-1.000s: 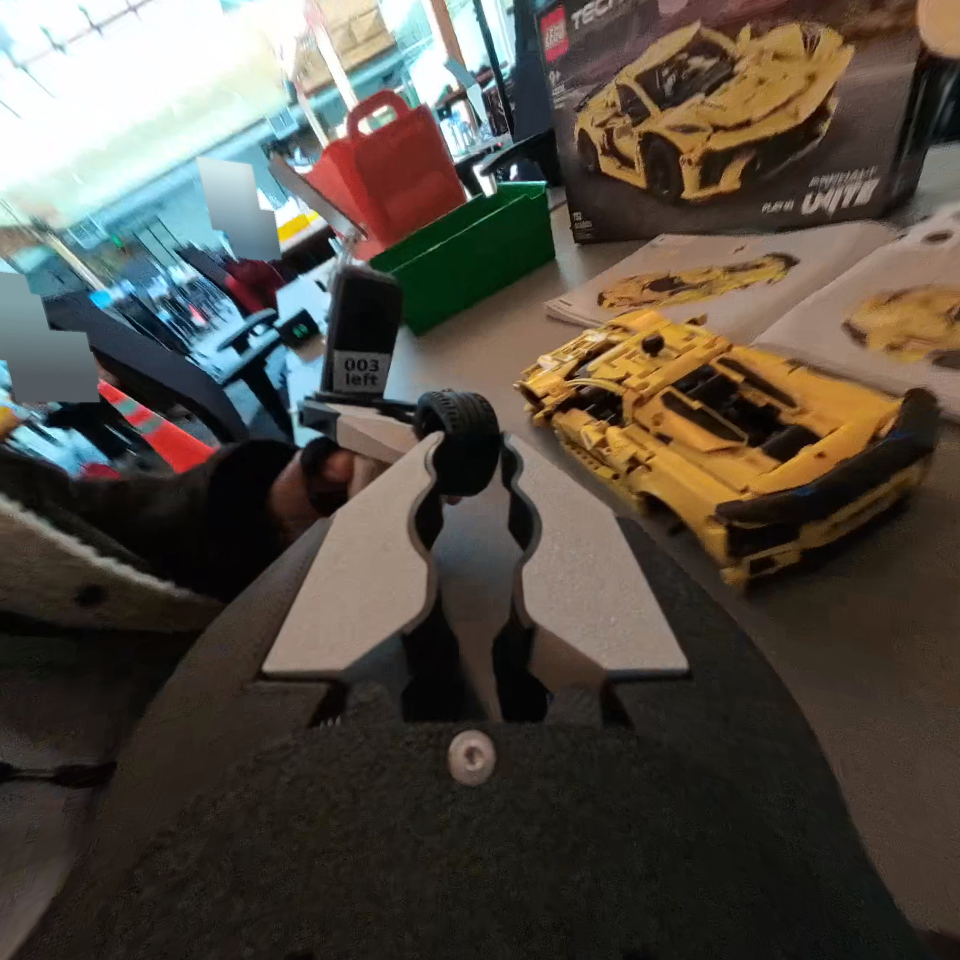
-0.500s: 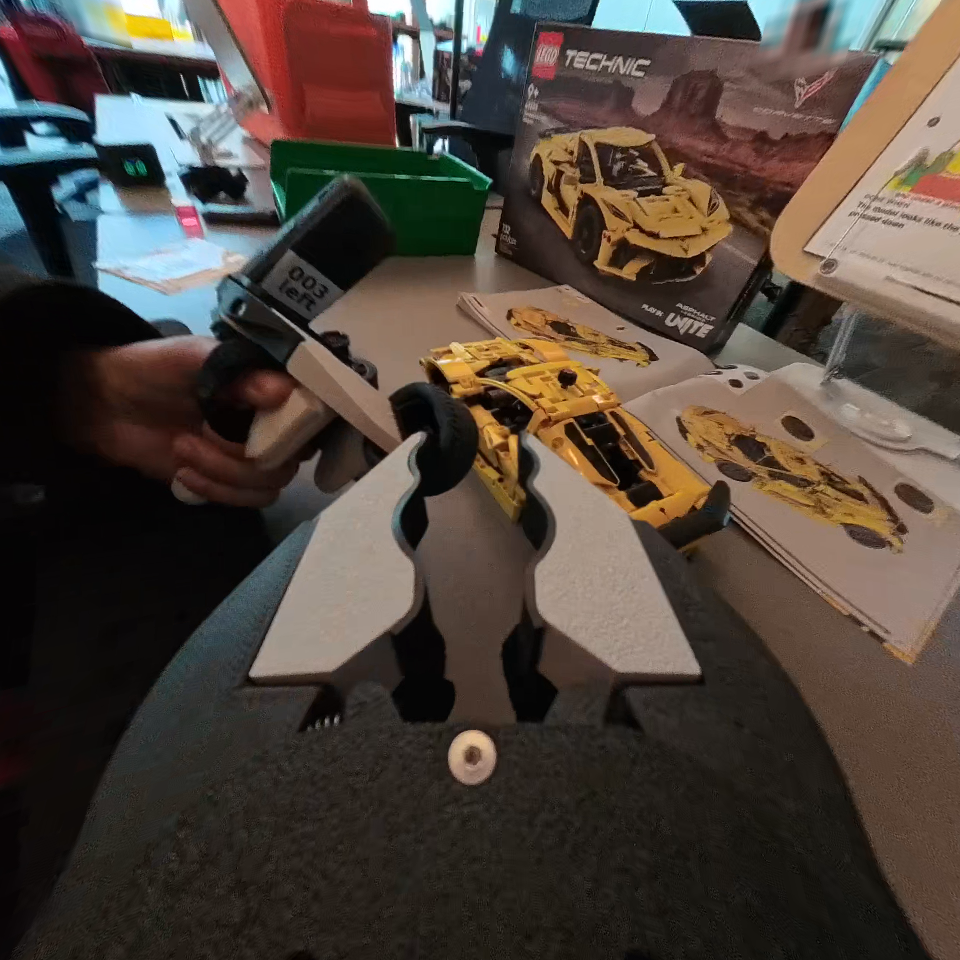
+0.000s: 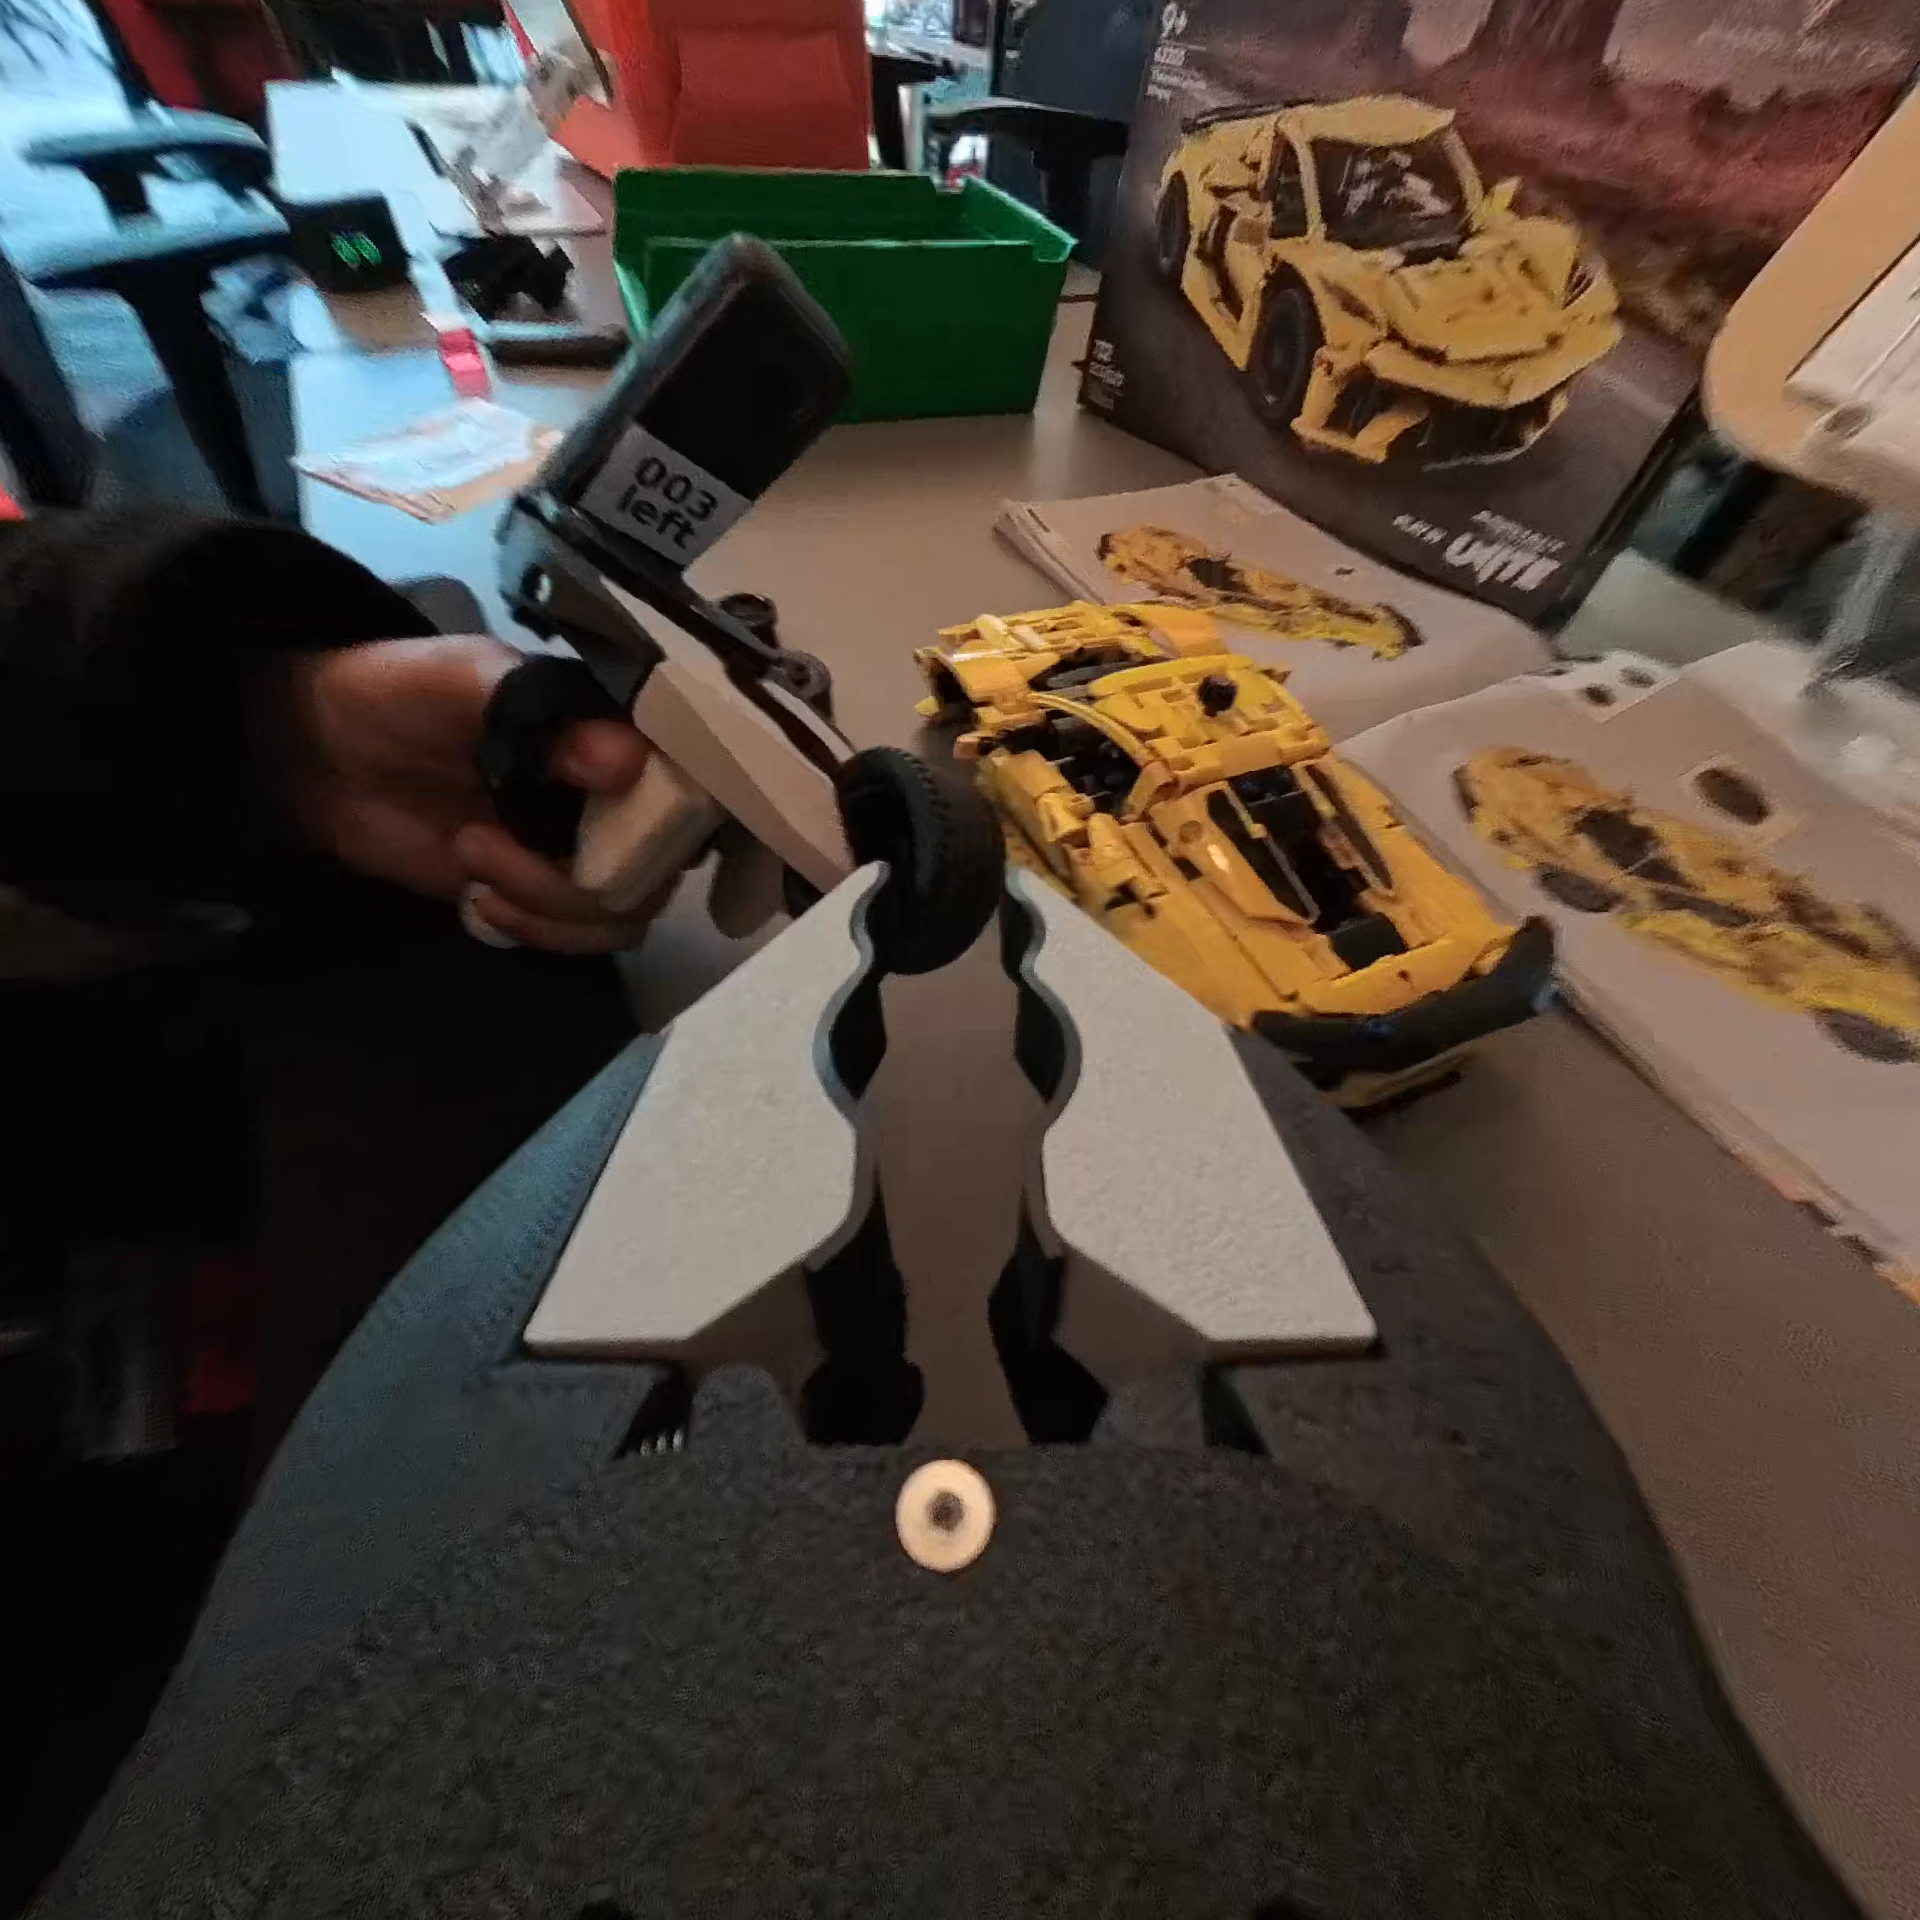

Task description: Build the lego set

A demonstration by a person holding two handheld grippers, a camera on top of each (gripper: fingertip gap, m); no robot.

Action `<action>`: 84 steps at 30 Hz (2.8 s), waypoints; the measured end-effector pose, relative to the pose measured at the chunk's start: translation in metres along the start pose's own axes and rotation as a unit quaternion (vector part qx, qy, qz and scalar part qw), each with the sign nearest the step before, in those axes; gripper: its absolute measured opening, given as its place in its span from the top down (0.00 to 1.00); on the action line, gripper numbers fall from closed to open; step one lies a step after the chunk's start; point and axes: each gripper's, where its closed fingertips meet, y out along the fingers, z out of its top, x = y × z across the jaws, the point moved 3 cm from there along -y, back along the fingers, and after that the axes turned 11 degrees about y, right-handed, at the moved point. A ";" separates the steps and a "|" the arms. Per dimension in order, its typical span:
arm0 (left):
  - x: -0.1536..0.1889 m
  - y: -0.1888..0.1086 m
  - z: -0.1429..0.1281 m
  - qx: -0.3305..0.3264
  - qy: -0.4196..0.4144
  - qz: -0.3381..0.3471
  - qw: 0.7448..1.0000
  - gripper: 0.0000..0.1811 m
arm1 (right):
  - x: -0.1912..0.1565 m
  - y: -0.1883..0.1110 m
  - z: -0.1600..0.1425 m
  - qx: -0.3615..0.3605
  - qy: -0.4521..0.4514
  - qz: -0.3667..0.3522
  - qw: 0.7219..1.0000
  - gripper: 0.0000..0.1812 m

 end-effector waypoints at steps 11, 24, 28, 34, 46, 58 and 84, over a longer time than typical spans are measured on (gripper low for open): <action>-0.002 0.000 0.000 -0.001 -0.002 0.008 1.000 0.88 | 0.001 -0.007 0.007 0.010 0.093 0.068 0.993 0.84; 0.012 0.002 0.001 0.006 0.063 0.001 0.998 0.87 | -0.004 0.003 0.011 0.022 0.178 0.101 0.979 0.96; 0.010 -0.001 0.004 0.020 0.068 0.014 0.997 0.87 | -0.001 0.008 0.011 0.066 0.322 0.155 0.932 0.97; 0.011 -0.004 0.011 0.030 0.135 0.063 0.988 0.88 | 0.002 0.013 0.014 0.130 0.440 0.213 0.862 0.99; 0.010 -0.007 0.018 -0.012 0.351 0.215 0.911 0.88 | 0.004 0.012 0.021 0.149 0.235 -0.043 0.959 0.99; 0.017 -0.013 0.021 0.019 0.299 0.151 0.942 0.89 | 0.003 0.015 0.028 0.065 0.108 -0.036 0.991 0.99; 0.016 -0.019 0.027 0.125 -0.008 -0.069 0.990 0.89 | -0.011 0.005 0.014 -0.059 0.224 0.134 0.963 0.84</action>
